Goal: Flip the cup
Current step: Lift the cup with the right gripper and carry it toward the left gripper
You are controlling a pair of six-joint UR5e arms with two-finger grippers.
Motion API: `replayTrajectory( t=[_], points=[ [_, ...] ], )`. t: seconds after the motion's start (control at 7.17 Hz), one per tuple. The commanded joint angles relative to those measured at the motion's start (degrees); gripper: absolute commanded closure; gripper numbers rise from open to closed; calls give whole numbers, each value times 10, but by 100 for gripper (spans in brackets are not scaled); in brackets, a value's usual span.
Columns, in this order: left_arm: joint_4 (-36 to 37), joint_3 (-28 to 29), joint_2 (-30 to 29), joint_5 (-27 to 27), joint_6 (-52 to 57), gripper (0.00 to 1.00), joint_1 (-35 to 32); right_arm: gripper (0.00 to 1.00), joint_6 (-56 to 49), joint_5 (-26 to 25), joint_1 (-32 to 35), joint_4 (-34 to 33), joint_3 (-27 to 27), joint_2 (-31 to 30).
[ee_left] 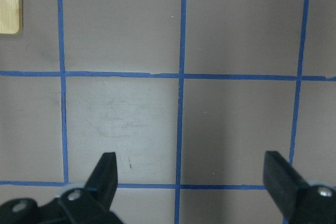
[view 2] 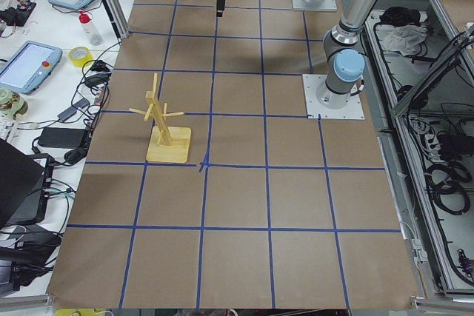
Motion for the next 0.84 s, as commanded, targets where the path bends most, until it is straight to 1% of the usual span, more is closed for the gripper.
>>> replayTrajectory(
  t=[0.0, 0.14, 0.28, 0.42, 0.56, 0.7],
  points=[
    [0, 0, 0, 0, 0, 0, 0, 37, 15, -6, 123, 0, 0, 1],
    [0, 1, -1, 0, 0, 0, 0, 37, 19, -6, 163, -8, 0, 5],
    [0, 1, 0, 0, 0, 0, 0, 37, -6, -3, 189, -47, -3, 14],
    [0, 1, -1, -1, 0, 0, 0, 40, -90, 1, 212, -91, -2, 26],
    [-1, 1, 0, 1, 0, 0, 0, 43, -141, 1, 223, -91, 0, 28],
    [0, 1, 1, 0, 0, 0, 0, 43, -234, 0, 235, -99, 0, 29]
  ],
)
